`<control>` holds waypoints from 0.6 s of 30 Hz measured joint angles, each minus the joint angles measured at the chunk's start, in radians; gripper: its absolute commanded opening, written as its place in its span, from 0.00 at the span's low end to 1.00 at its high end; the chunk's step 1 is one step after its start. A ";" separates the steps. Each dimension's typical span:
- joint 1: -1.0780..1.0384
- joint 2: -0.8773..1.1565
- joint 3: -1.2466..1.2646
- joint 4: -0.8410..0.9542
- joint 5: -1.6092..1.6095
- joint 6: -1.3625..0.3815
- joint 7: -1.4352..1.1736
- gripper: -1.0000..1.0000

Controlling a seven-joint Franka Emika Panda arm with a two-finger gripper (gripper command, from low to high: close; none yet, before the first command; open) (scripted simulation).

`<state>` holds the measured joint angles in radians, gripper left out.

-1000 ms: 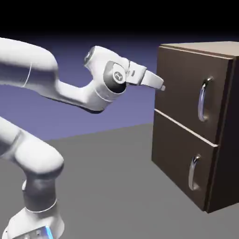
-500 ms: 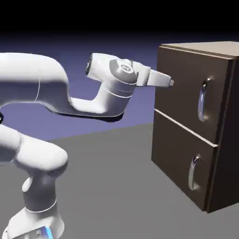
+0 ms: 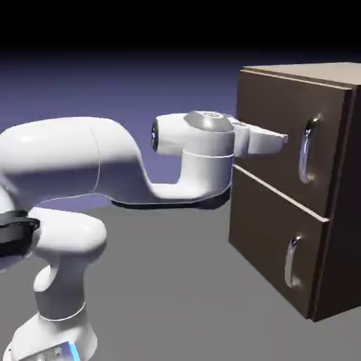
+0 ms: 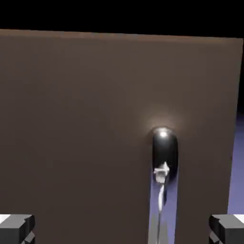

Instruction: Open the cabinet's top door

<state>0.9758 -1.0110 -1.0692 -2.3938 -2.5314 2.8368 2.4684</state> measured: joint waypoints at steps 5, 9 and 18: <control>0.083 -0.038 -0.092 0.036 -0.217 -0.017 0.148 1.00; 0.133 -0.061 -0.148 0.057 -0.350 -0.028 0.239 1.00; 0.272 0.000 -0.218 0.169 -0.365 -0.062 0.273 0.00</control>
<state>1.2479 -1.0114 -1.2873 -2.2247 -2.8962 2.7749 2.7416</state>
